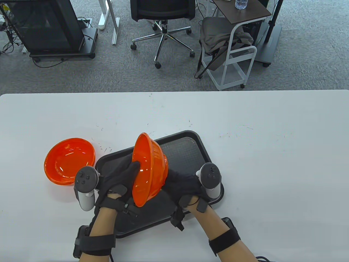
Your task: Wipe bowl with sponge
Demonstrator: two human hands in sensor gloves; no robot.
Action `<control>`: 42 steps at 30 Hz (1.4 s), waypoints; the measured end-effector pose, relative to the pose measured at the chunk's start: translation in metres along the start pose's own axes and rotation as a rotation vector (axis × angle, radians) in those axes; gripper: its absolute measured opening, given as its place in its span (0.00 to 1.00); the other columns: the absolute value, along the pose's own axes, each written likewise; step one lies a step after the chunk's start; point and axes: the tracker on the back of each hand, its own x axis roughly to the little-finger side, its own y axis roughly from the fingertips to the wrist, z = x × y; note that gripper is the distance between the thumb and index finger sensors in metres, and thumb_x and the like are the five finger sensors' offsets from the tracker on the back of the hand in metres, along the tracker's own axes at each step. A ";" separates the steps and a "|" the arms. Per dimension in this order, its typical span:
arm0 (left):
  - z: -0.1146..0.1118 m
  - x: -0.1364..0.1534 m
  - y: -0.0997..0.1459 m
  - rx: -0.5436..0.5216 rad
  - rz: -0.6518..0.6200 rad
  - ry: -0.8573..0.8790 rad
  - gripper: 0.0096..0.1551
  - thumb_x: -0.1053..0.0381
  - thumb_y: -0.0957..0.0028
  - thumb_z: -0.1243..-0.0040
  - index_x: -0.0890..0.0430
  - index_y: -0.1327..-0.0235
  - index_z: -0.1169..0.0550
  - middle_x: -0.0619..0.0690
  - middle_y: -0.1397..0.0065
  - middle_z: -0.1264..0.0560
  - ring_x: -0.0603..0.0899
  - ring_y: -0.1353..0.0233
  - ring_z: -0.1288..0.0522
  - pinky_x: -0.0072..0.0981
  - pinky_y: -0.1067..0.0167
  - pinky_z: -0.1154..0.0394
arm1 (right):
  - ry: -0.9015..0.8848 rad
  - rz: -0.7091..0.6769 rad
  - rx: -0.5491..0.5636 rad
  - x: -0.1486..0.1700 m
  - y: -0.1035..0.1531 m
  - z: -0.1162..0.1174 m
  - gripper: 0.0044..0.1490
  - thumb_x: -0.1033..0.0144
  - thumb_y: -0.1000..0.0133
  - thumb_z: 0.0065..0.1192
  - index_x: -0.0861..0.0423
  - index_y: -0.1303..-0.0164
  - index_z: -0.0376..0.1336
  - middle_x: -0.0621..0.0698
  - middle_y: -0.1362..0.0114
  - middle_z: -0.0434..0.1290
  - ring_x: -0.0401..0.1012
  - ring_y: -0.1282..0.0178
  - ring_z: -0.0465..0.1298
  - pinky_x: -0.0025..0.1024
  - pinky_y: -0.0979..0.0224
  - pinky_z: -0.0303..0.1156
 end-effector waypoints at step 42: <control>0.030 0.006 0.001 -0.048 0.101 -0.188 0.32 0.40 0.43 0.37 0.57 0.33 0.24 0.44 0.75 0.15 0.43 0.86 0.21 0.36 0.81 0.16 | 0.104 -0.157 0.292 -0.026 0.011 -0.038 0.29 0.64 0.39 0.58 0.53 0.27 0.56 0.63 0.25 0.68 0.57 0.36 0.74 0.59 0.38 0.68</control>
